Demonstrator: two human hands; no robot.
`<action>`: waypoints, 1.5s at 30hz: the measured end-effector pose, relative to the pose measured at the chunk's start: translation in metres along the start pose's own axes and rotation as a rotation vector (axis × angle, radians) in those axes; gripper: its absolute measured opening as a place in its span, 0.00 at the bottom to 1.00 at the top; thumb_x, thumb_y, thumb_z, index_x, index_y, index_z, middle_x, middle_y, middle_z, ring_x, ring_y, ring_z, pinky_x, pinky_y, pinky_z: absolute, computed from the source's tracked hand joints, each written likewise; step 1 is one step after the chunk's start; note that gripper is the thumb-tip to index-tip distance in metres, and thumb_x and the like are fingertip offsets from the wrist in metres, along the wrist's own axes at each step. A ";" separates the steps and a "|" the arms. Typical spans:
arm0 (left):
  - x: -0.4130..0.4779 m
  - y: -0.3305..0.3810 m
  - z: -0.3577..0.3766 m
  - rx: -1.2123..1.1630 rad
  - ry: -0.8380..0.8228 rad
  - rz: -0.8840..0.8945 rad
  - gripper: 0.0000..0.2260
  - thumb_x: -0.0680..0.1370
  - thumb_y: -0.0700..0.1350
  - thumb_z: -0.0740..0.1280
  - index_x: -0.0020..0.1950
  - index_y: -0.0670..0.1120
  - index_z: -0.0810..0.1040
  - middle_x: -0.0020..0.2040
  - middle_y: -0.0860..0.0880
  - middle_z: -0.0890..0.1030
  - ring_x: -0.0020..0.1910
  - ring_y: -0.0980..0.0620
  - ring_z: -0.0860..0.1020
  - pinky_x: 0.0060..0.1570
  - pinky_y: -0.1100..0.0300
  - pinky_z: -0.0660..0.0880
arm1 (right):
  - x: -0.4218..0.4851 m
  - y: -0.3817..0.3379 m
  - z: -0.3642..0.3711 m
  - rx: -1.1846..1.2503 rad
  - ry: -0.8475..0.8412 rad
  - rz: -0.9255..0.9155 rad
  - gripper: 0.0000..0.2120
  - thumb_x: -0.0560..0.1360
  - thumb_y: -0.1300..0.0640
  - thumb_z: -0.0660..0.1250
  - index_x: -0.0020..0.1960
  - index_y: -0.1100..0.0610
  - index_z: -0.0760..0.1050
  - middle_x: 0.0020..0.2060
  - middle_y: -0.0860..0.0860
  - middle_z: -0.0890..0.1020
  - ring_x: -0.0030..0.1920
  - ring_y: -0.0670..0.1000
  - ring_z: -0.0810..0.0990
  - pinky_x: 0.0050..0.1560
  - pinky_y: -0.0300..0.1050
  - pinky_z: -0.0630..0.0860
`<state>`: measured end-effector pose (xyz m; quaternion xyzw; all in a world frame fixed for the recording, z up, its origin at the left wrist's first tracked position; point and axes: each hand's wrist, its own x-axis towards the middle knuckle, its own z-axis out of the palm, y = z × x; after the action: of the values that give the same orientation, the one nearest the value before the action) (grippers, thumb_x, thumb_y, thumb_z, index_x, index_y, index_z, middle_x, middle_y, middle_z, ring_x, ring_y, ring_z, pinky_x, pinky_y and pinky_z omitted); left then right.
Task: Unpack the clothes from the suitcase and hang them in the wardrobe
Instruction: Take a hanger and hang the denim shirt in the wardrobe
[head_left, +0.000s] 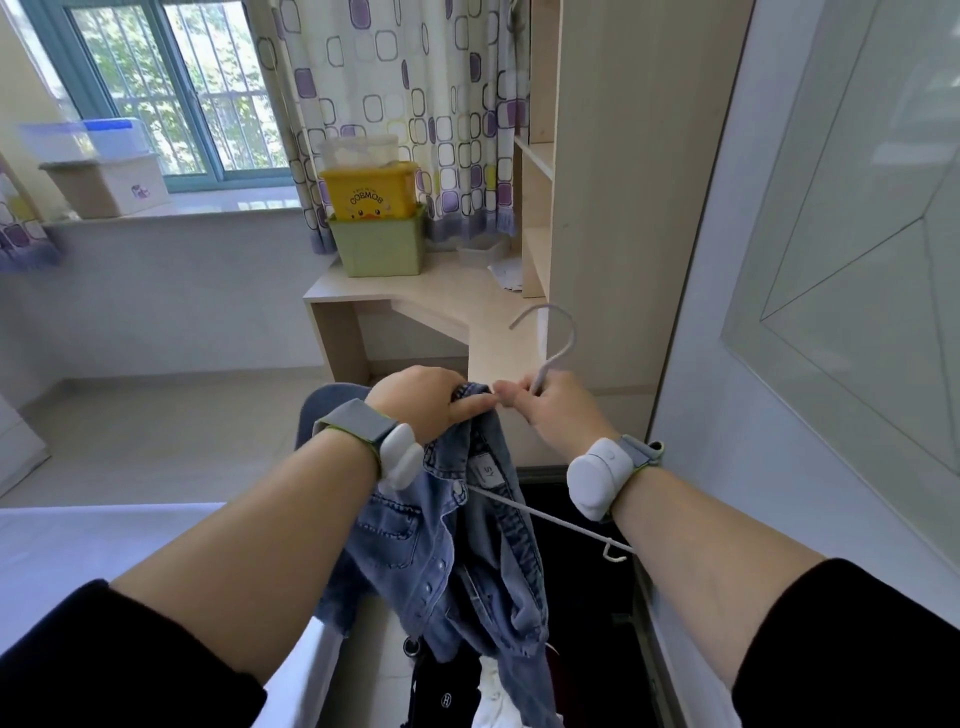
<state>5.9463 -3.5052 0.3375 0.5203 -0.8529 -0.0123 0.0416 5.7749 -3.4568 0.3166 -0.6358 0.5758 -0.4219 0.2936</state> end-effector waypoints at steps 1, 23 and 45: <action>0.002 -0.003 0.000 -0.018 0.044 -0.021 0.26 0.76 0.68 0.53 0.38 0.46 0.73 0.34 0.48 0.76 0.36 0.47 0.75 0.38 0.54 0.71 | 0.002 0.003 0.000 -0.050 0.048 -0.018 0.16 0.74 0.46 0.67 0.47 0.60 0.78 0.32 0.46 0.75 0.34 0.45 0.73 0.33 0.35 0.67; -0.032 -0.086 -0.042 -0.311 0.473 -0.256 0.26 0.79 0.62 0.53 0.42 0.41 0.76 0.38 0.44 0.75 0.39 0.43 0.72 0.41 0.55 0.66 | -0.012 0.060 0.077 -0.540 -0.228 0.154 0.30 0.78 0.43 0.60 0.74 0.57 0.59 0.70 0.55 0.67 0.70 0.56 0.64 0.69 0.48 0.64; -0.066 -0.132 -0.089 -0.328 0.462 -0.102 0.23 0.79 0.59 0.56 0.30 0.45 0.66 0.27 0.48 0.68 0.28 0.52 0.66 0.31 0.56 0.62 | 0.028 0.006 0.186 -0.301 -0.299 0.175 0.28 0.81 0.54 0.57 0.78 0.54 0.50 0.73 0.56 0.62 0.72 0.55 0.63 0.69 0.44 0.62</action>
<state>6.1011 -3.5049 0.4139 0.5378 -0.7801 -0.0334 0.3180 5.9344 -3.5062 0.2292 -0.6755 0.6353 -0.2054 0.3130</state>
